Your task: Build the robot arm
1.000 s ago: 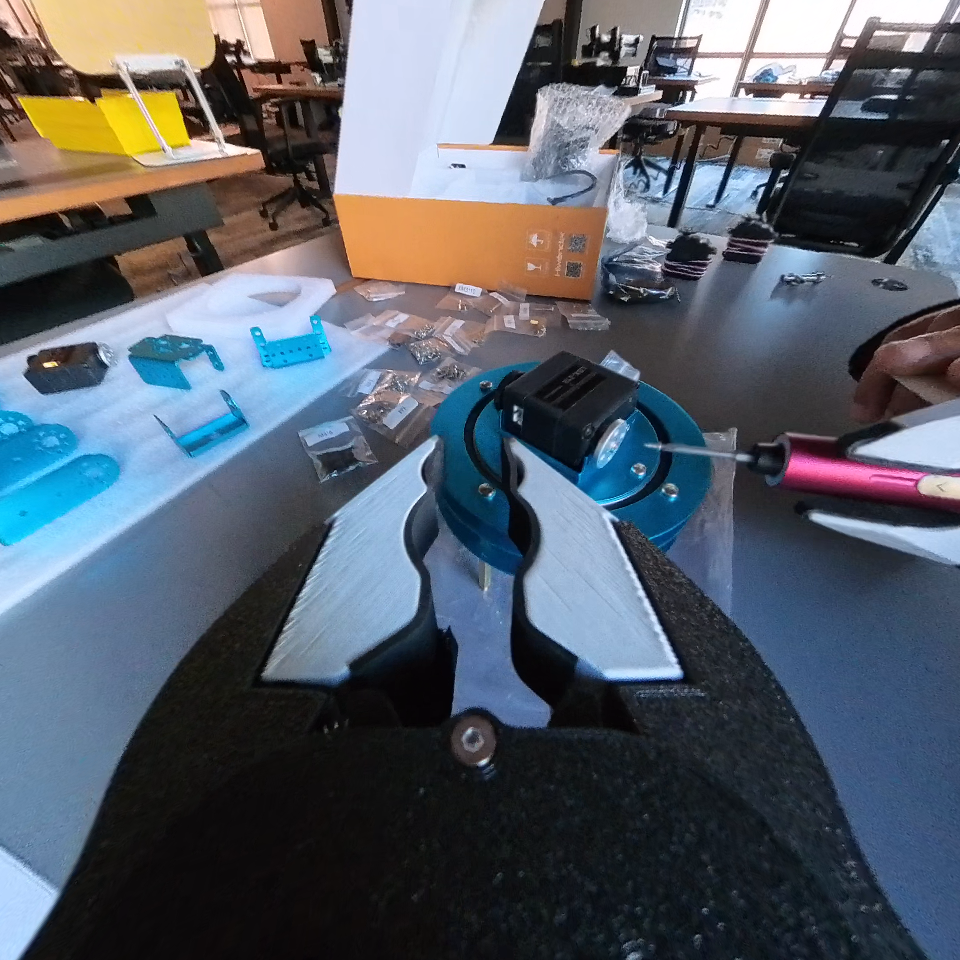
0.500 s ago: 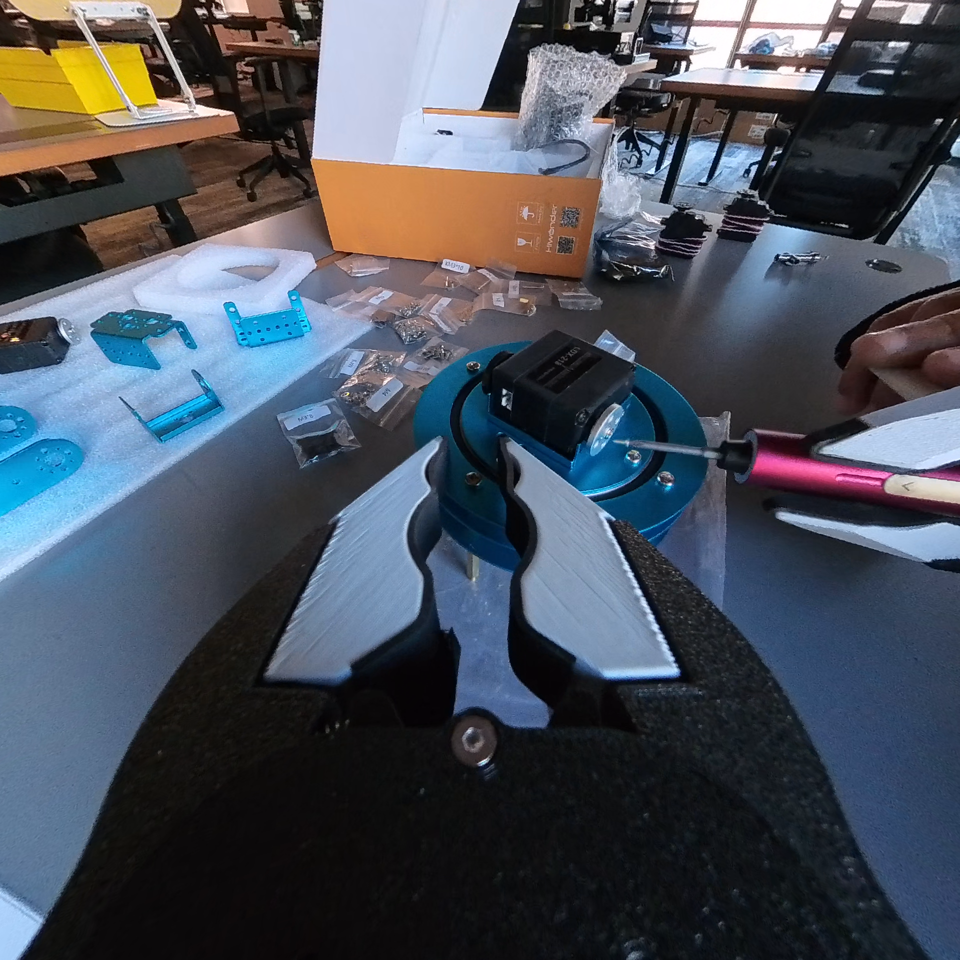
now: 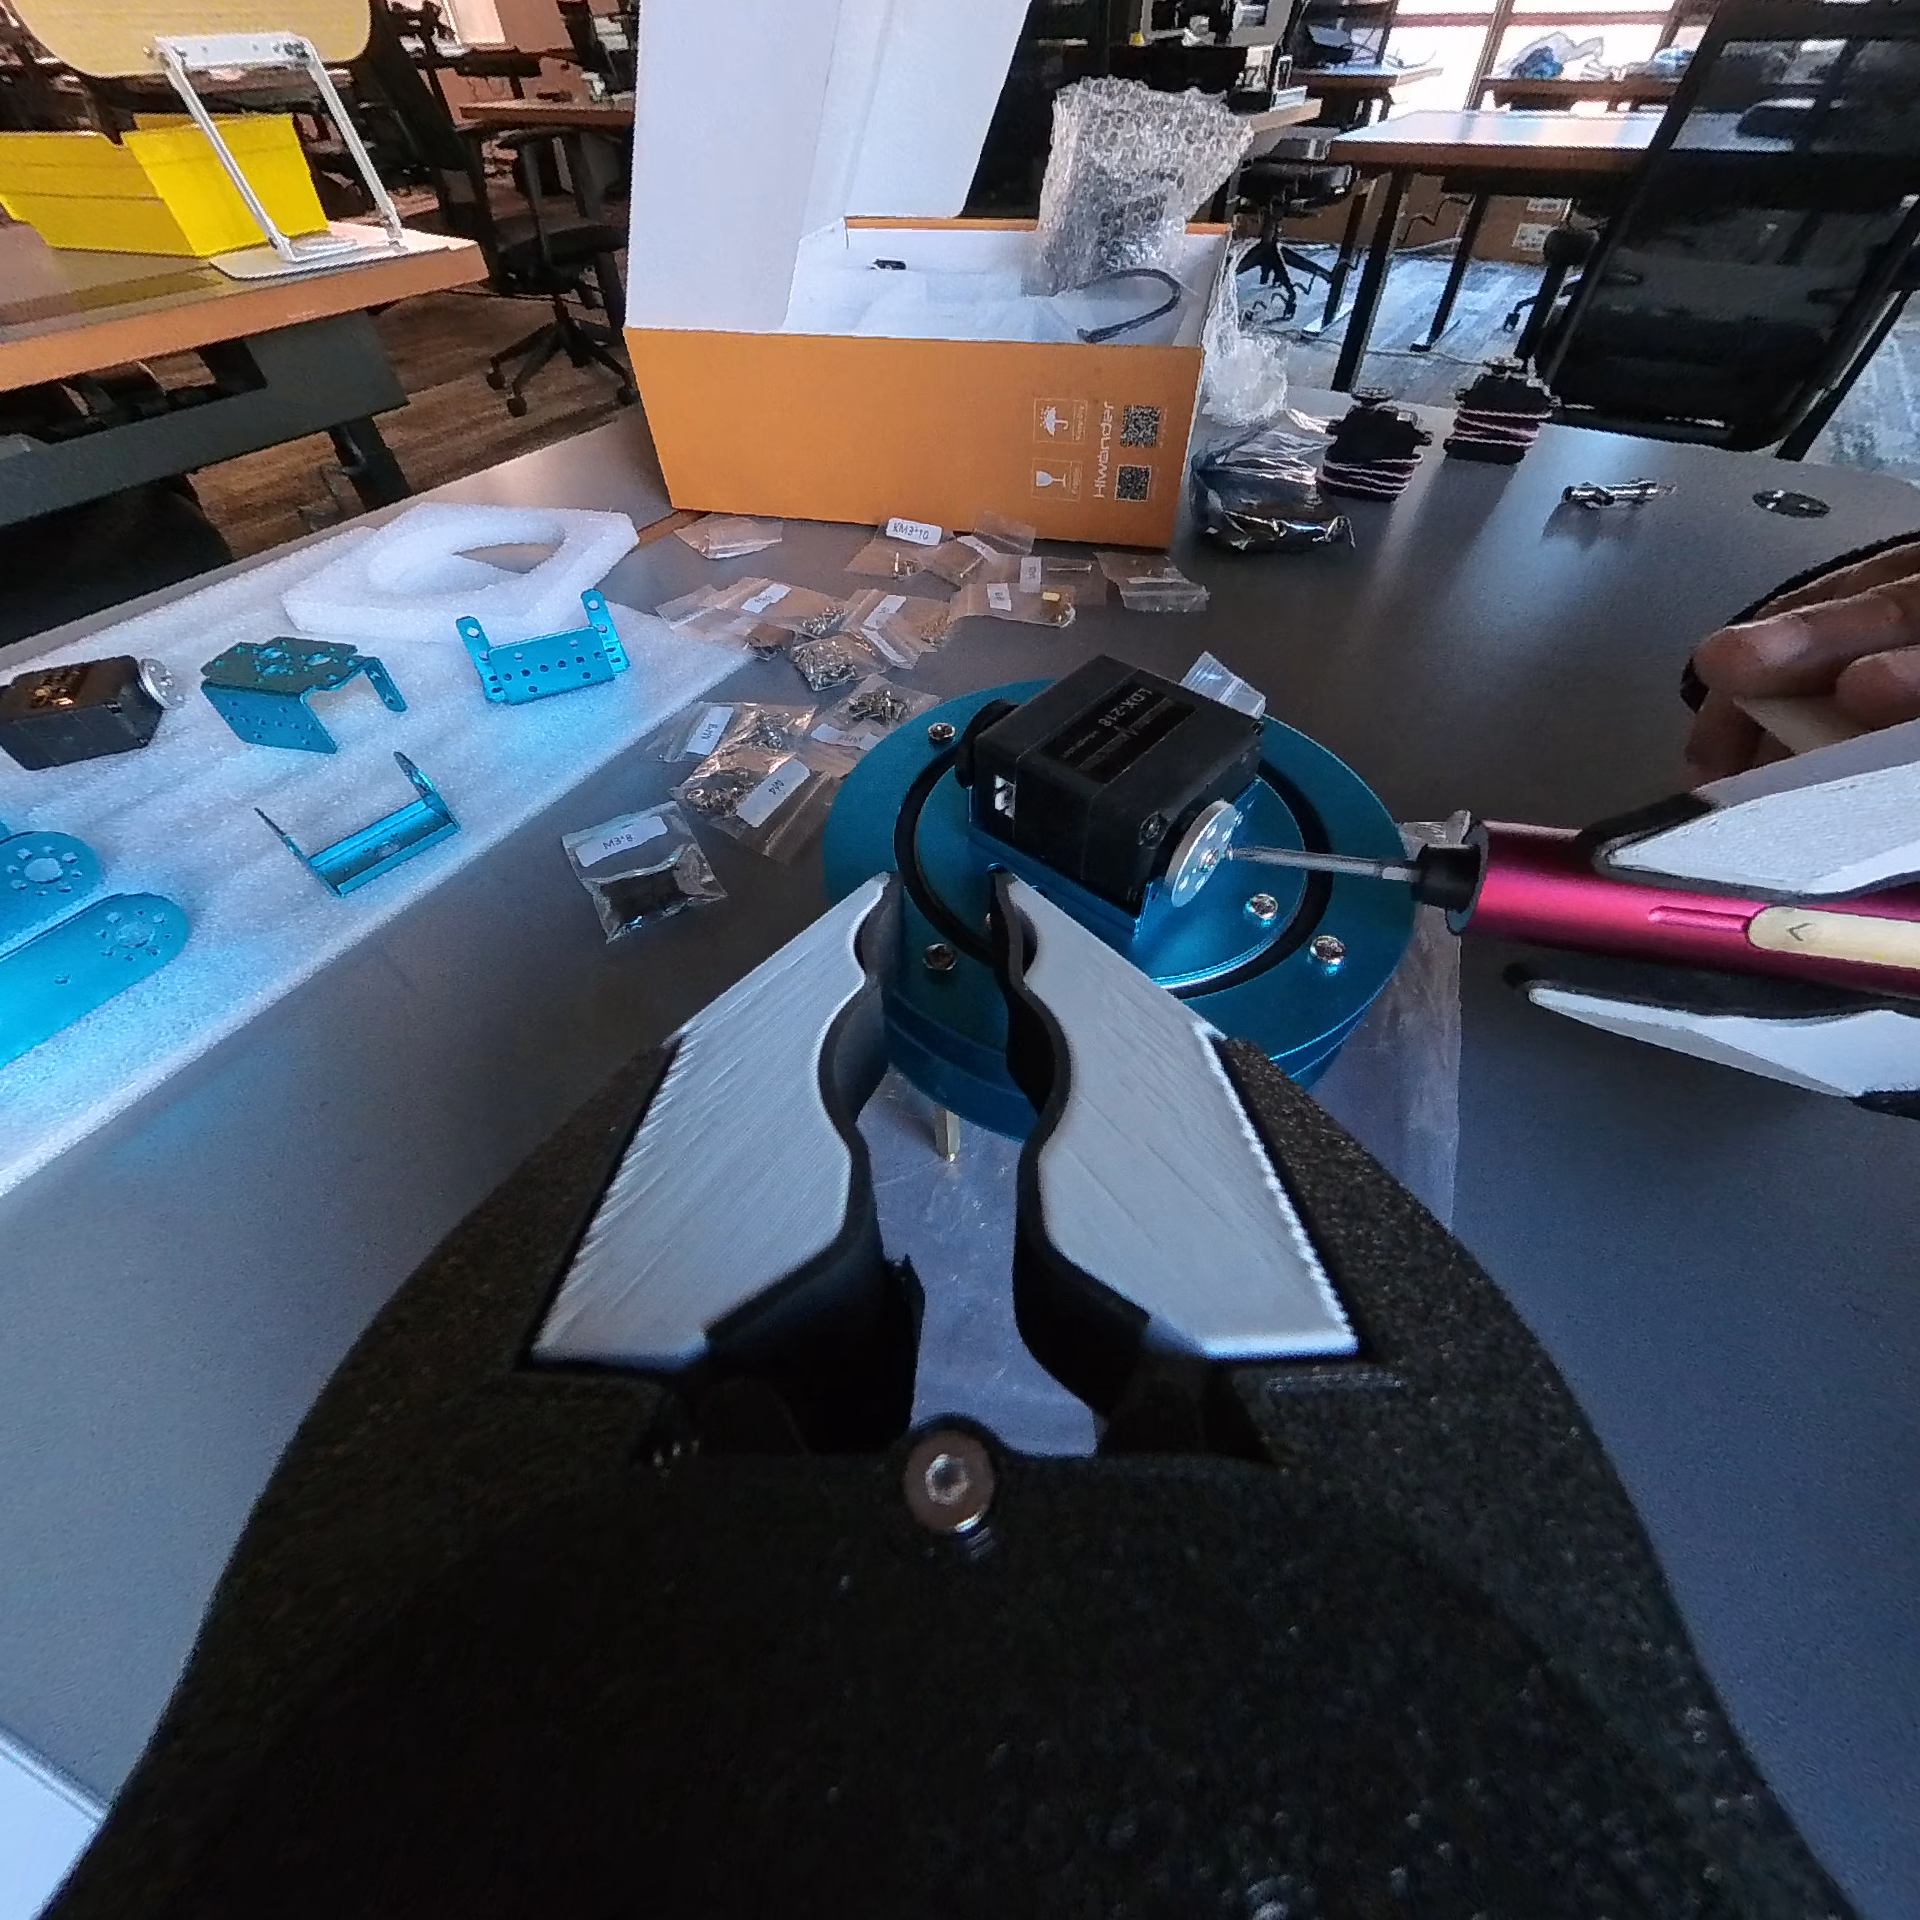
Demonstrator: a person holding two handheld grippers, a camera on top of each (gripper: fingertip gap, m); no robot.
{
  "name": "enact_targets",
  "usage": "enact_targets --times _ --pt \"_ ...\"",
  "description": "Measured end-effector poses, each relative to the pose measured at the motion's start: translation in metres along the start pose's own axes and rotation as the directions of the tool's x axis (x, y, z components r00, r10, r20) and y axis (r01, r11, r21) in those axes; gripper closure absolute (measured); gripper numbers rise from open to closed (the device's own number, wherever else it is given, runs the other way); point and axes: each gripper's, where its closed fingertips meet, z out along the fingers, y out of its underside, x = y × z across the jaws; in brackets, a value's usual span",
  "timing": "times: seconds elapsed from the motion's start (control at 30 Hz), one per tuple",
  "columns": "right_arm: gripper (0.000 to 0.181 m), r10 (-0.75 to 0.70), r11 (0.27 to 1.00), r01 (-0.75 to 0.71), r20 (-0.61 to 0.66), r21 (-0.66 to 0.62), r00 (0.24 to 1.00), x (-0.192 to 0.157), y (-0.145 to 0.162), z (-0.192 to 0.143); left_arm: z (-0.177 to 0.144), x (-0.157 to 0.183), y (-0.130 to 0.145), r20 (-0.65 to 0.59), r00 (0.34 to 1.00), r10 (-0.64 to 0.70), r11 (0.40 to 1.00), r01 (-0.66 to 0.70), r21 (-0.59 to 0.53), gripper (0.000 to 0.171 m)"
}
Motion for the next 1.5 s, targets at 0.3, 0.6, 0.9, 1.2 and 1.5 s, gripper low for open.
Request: enact_targets --times 0.3,0.6,0.9,1.2,1.5 --pt "0.160 -0.017 1.000 0.017 -0.003 -0.005 1.000 -0.001 0.001 0.001 0.000 0.000 0.000 0.000 1.000 0.002 1.000 -0.002 0.000 0.156" --pt "0.160 -0.023 1.000 0.023 -0.006 -0.010 1.000 -0.001 0.001 0.001 0.000 0.000 0.000 0.006 1.000 0.015 1.000 -0.015 -0.001 0.156" --pt "0.159 -0.013 1.000 0.013 0.009 -0.011 1.000 -0.002 0.002 0.001 0.000 0.000 0.000 0.011 1.000 0.024 1.000 -0.024 0.000 0.156" --pt "0.160 0.013 1.000 -0.013 -0.012 0.001 1.000 0.004 0.002 -0.003 -0.021 0.007 -0.032 0.059 0.987 0.150 0.979 -0.157 0.127 0.154" --pt "0.160 0.006 1.000 -0.006 -0.002 0.014 1.000 0.000 -0.001 -0.003 -0.014 0.034 -0.022 0.056 0.932 0.359 0.928 -0.363 0.079 0.133"
